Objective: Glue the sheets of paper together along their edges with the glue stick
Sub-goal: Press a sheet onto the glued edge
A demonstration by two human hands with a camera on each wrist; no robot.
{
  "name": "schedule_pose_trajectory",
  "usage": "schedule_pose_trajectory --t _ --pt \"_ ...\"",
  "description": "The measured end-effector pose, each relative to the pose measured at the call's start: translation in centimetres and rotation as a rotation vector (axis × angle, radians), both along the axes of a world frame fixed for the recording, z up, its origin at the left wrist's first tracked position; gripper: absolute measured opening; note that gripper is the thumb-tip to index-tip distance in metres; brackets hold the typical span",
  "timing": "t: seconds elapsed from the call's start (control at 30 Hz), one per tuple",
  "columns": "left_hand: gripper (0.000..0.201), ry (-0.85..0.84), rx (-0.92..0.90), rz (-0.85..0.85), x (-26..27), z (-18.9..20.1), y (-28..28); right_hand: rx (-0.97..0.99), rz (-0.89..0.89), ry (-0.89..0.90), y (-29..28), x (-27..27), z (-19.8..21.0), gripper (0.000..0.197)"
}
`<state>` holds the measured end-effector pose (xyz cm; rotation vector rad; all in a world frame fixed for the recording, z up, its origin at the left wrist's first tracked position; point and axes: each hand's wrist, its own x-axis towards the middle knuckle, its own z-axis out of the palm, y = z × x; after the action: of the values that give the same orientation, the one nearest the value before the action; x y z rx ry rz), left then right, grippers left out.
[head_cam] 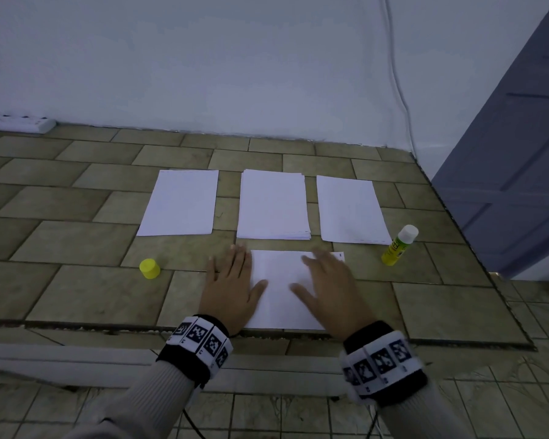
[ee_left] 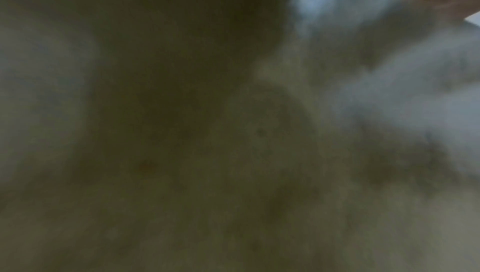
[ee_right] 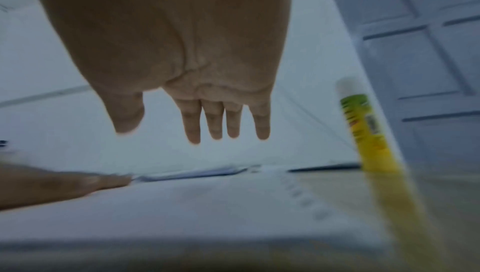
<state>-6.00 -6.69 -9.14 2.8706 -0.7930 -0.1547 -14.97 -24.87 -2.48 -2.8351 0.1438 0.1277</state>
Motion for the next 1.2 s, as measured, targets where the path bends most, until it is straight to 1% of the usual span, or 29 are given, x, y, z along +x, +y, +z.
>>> schedule_pose_trajectory --t 0.07,0.17,0.23,0.33,0.4,0.5,0.57,0.67,0.8,0.83,0.93,1.03,1.1,1.2 --pt "0.094 0.017 -0.021 -0.011 -0.1 0.2 0.1 0.051 0.074 0.026 3.0 1.2 -1.1 0.089" --pt "0.087 0.011 0.016 -0.033 -0.1 -0.1 0.1 0.040 0.121 0.025 5.4 3.1 -3.2 0.096" --pt "0.088 -0.006 0.003 -0.034 -0.1 -0.3 0.2 -0.014 0.115 0.012 5.5 3.9 -4.4 0.100" --pt "0.087 -0.003 -0.014 -0.018 0.1 -0.4 0.1 -0.115 0.082 0.001 3.9 3.6 -5.7 0.110" --pt "0.087 -0.021 0.005 -0.010 0.1 -0.2 0.1 -0.151 0.042 0.006 1.9 3.0 -6.0 0.108" --pt "0.089 -0.017 0.038 -0.003 0.0 -0.3 0.1 -0.174 -0.056 0.023 -2.4 1.3 -5.9 0.102" --pt "0.089 -0.018 0.031 -0.005 0.1 -0.3 0.1 -0.215 -0.112 0.029 -5.0 0.0 -5.8 0.103" --pt "0.089 -0.028 0.033 -0.001 0.0 -0.4 0.0 -0.223 -0.134 0.031 -6.8 -1.3 -5.8 0.095" --pt "0.088 -0.035 0.044 0.004 0.0 -0.5 -0.1 -0.130 -0.216 0.000 -5.3 -0.8 -4.7 0.095" --pt "0.088 -0.037 0.046 0.002 0.0 -0.5 -0.1 -0.117 -0.205 -0.004 -4.3 -0.3 -4.4 0.096" --pt "0.088 -0.047 0.032 -0.002 0.0 -0.6 0.0 -0.089 -0.062 -0.030 -0.2 1.5 -4.4 0.102" --pt "0.087 -0.064 -0.016 -0.017 0.1 -0.8 0.2 -0.064 0.056 -0.018 2.9 3.2 -5.4 0.098" --pt "0.086 -0.067 -0.026 -0.021 0.1 -1.0 0.2 -0.089 0.079 -0.015 3.4 3.5 -5.8 0.102" --pt "0.084 -0.096 -0.039 -0.006 0.1 -0.9 0.1 -0.133 0.045 -0.014 1.3 3.0 -6.0 0.108"
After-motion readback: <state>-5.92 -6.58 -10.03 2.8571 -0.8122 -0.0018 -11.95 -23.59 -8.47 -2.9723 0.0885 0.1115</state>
